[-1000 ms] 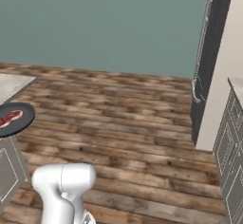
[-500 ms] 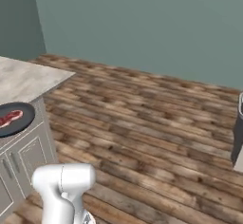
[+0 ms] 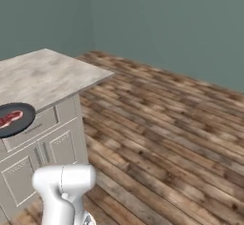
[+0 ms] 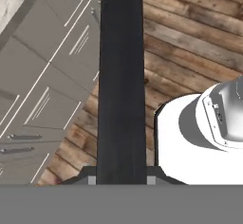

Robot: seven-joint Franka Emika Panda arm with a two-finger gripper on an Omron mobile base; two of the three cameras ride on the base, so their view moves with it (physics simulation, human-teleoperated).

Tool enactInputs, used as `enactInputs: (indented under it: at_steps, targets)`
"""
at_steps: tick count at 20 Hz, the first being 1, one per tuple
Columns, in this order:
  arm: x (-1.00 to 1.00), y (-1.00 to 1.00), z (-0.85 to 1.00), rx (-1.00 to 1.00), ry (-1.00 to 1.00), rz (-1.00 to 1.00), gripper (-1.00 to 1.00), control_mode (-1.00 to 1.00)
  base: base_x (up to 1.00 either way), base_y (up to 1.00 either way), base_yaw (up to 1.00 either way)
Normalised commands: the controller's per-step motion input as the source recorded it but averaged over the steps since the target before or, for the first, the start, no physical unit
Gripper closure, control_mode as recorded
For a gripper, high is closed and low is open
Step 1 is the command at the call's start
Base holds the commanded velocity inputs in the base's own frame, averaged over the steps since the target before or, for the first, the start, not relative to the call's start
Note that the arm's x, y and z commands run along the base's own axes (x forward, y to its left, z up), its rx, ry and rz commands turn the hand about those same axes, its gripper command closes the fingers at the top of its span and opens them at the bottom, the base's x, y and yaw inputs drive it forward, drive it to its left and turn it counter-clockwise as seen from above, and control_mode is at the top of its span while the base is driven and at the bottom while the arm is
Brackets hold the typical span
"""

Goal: Pick up the pan with the steak in it and place it on the dining table. Then place the steak on the plate.

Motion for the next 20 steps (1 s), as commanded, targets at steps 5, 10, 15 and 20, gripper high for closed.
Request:
enactInputs:
  at_steps: [5,10,15,20]
  targets:
    - [0.0,0.0,0.0,0.0,0.0,0.0,1.0,1.0,-0.25,-0.03,0.43]
    - [0.0,0.0,0.0,0.0,0.0,0.0,1.0,1.0,-0.26,-0.03,0.43]
    - [0.0,0.0,0.0,0.0,0.0,0.0,1.0,1.0,-0.26,-0.03,0.43]
    - [0.0,0.0,0.0,0.0,0.0,0.0,1.0,1.0,-0.26,-0.03,0.43]
